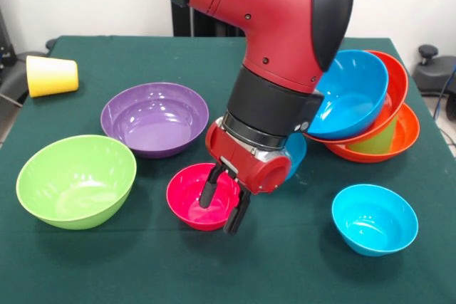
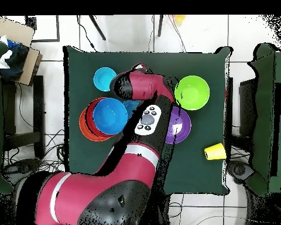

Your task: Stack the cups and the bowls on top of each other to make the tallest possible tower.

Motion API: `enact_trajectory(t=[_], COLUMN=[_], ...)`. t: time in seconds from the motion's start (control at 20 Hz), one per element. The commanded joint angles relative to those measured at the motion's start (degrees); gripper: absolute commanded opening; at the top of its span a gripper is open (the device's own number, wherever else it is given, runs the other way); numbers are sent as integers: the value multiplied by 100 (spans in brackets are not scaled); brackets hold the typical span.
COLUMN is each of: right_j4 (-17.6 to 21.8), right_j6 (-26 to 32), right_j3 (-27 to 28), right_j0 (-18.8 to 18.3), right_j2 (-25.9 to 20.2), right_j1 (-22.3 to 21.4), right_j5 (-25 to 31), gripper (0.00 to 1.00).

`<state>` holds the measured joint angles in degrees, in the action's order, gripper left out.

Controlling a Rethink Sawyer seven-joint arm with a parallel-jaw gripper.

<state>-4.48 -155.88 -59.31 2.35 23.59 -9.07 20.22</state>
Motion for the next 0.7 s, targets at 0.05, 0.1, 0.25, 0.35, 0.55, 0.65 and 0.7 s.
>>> enact_trajectory(t=[0.05, 0.1, 0.25, 0.35, 0.55, 0.65, 0.7], right_j4=[297, 281, 249, 235, 177, 139, 107], right_j6=[-90, -144, -210, -220, -251, -312, -358], right_j3=[-127, -88, -17, 16, 61, 83, 111], right_j0=[59, 74, 91, 110, 167, 228, 258], right_j2=[-429, -402, -359, -314, -196, -96, -44], right_j1=[476, 550, 682, 745, 849, 916, 975], right_j5=[-370, -430, -578, -644, -756, -815, -864], gripper=[100, 100, 100, 100, 100, 100, 100])
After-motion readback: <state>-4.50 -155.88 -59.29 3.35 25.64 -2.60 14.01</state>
